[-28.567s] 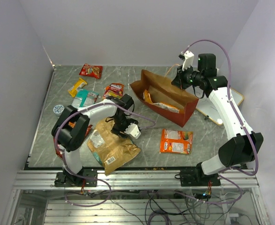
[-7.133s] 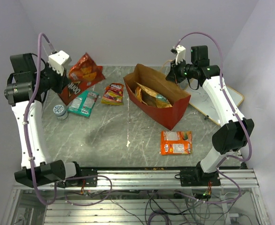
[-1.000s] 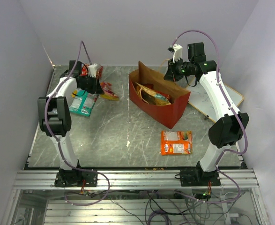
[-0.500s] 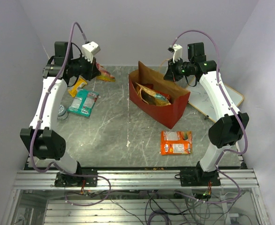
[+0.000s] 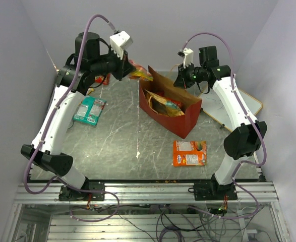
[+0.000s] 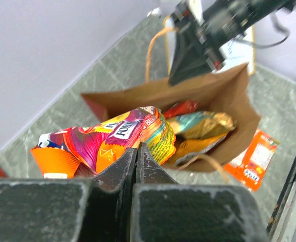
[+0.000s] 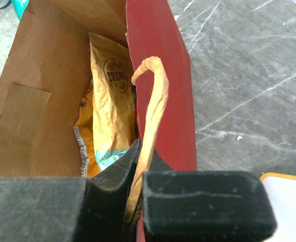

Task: Place the snacks into the paper bag
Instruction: Place the snack in the paper bag.

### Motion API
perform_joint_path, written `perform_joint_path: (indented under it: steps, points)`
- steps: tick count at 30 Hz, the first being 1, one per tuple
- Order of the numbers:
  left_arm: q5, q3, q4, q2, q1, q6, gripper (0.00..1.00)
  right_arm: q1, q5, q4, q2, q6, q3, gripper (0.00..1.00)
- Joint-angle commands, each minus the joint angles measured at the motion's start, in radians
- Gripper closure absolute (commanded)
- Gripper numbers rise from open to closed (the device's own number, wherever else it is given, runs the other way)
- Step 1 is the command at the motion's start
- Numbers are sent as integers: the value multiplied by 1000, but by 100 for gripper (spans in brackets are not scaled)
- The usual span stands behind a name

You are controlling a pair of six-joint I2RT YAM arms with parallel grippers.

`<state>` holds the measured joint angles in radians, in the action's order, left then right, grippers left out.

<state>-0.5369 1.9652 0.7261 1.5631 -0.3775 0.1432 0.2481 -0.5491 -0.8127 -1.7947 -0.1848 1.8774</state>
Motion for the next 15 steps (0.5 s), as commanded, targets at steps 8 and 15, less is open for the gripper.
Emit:
perform_joint_path:
  steps: [8,15]
  points:
    - [85,112,-154,85,-206,-136,93,14,23,81,104,77,-14,100]
    - [202,-9,-197,63,-326,-125,93,13,38,92,116,82,-34,100]
